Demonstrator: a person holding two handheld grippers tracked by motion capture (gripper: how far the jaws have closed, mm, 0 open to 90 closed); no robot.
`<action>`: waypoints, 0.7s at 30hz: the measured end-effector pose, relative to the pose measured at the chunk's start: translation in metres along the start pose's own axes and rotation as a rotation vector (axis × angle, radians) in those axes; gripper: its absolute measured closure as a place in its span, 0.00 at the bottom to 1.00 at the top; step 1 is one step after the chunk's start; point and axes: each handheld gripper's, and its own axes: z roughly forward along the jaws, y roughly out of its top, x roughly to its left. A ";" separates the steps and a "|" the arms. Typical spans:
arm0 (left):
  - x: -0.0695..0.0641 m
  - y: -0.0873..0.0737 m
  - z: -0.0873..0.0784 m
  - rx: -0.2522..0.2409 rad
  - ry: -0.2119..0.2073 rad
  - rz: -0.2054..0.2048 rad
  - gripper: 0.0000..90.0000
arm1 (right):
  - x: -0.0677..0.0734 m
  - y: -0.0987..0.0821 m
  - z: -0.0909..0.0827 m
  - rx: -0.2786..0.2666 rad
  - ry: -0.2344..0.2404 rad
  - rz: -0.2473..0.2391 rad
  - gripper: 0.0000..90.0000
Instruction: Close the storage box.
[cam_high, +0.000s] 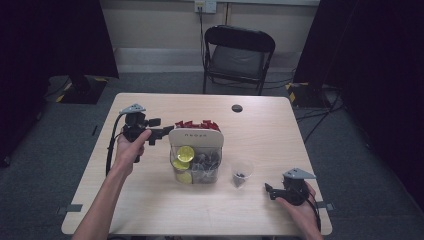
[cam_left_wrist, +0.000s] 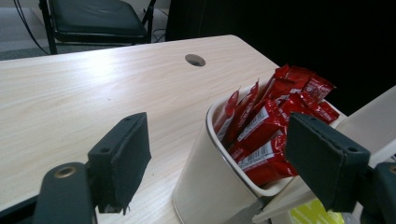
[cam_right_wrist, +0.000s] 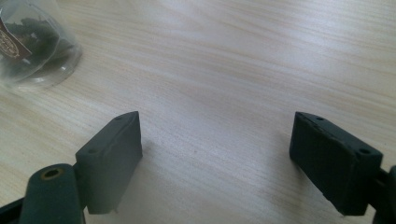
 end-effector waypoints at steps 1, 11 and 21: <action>0.000 0.000 -0.001 -0.003 -0.001 -0.002 0.23 | 0.000 0.000 0.000 0.000 0.000 0.000 0.18; -0.003 0.004 -0.010 -0.004 -0.004 -0.003 0.21 | 0.000 0.000 0.000 0.001 0.001 0.001 0.18; -0.005 0.003 -0.010 0.015 -0.041 -0.004 0.21 | 0.000 0.000 0.000 0.000 -0.001 0.001 0.18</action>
